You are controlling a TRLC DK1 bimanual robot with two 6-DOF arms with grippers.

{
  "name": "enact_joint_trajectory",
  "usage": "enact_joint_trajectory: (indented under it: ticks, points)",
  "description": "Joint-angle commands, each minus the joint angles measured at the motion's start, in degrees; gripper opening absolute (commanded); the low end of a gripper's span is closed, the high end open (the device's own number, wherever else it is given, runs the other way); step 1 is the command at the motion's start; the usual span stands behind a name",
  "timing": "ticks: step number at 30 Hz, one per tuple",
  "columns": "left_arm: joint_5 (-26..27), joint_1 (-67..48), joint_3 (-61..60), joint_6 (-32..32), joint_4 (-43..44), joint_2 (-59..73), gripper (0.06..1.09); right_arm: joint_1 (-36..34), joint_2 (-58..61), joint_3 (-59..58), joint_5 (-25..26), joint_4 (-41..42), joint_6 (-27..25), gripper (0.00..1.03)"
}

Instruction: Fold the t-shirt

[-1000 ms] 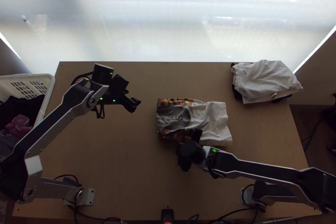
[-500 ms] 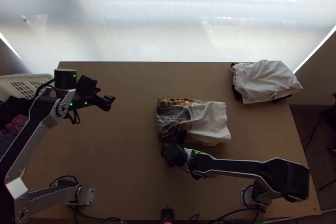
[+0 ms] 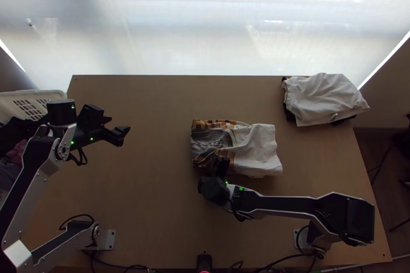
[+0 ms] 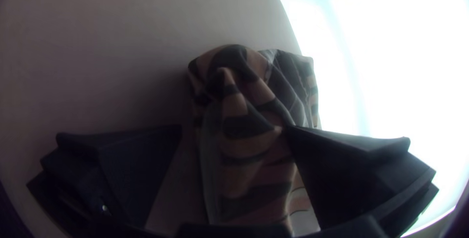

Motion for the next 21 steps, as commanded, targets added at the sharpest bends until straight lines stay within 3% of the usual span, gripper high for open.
enact_joint_trajectory:
  ticks: [1,6,11,21]
  points:
    - [1.85,0.65,-3.59,0.74,0.35,-2.26,1.04,0.92,-4.42,-3.88,1.72,-1.05,-0.64,0.98]
    - [2.81,0.65,-4.21,1.09,1.32,-2.26,1.04,1.36,-2.92,-4.23,2.68,-0.7,-0.64,0.98]
    - [2.9,0.73,-5.26,1.53,1.23,-3.14,1.04,4.87,-0.2,-4.67,8.57,4.57,-4.33,0.98]
    - [3.25,1.17,-8.16,1.79,1.05,-5.95,1.04,6.1,2.26,-5.55,10.33,7.83,-6.88,0.98]
